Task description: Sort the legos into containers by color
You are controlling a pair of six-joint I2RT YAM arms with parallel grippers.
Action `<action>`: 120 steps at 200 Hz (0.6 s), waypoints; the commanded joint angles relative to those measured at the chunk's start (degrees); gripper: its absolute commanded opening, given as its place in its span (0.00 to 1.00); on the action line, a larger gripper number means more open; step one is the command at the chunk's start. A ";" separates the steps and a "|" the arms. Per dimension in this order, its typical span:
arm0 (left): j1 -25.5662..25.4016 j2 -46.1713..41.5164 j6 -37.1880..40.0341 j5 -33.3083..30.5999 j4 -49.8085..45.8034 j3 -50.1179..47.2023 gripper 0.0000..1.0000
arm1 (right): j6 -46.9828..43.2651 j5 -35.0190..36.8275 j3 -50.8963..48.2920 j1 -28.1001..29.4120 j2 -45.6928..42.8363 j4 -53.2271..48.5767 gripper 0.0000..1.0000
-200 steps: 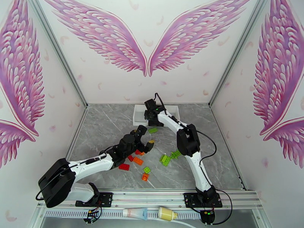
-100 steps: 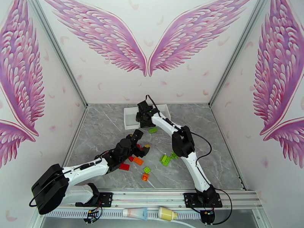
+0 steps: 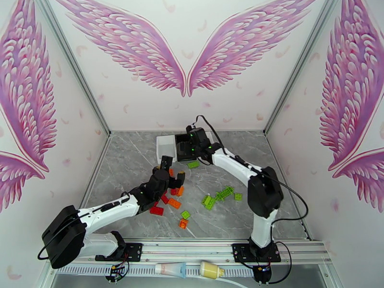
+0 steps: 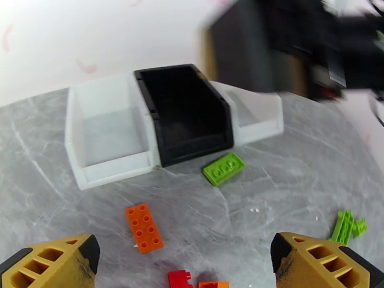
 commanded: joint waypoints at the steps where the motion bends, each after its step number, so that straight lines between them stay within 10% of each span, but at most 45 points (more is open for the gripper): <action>1: 0.87 1.60 -12.04 -6.82 -11.86 4.90 0.99 | -5.51 0.44 -10.26 -0.84 -8.40 5.30 0.84; 120: 9.08 26.76 -17.69 11.64 -34.34 31.08 0.99 | -6.47 4.56 -32.27 -0.88 -36.82 -2.49 0.91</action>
